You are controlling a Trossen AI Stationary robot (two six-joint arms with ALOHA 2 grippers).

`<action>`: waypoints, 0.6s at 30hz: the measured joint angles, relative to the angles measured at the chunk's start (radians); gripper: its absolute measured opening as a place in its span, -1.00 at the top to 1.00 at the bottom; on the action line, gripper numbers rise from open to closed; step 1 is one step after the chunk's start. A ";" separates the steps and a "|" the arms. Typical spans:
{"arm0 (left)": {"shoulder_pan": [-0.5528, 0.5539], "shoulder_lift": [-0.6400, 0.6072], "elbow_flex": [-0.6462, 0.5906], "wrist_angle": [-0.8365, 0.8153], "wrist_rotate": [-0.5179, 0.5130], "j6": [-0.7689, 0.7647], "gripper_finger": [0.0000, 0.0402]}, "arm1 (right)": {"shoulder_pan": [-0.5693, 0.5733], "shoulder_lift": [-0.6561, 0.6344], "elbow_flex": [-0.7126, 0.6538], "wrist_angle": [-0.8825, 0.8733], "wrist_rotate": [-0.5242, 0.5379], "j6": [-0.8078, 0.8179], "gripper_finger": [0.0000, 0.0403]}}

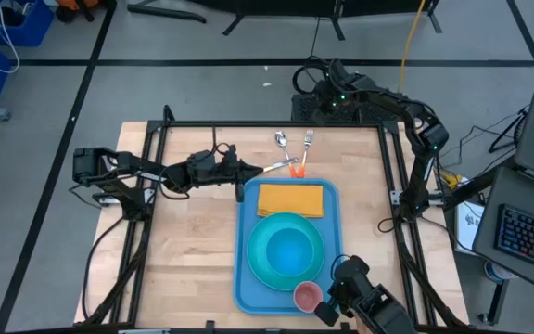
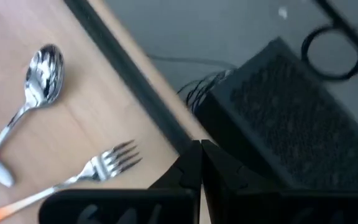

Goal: Set up tray
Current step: Put the orange fork on the yellow napkin on the blue serving tray

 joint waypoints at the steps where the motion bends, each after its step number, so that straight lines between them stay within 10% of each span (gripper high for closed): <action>1: -0.001 0.000 0.000 -0.001 0.001 0.000 0.97 | 0.001 0.000 0.000 -0.015 -0.002 0.008 1.00; 18: -0.022 0.000 0.000 -0.002 0.001 0.016 0.91 | 0.003 0.083 -0.002 -0.361 0.051 -0.268 1.00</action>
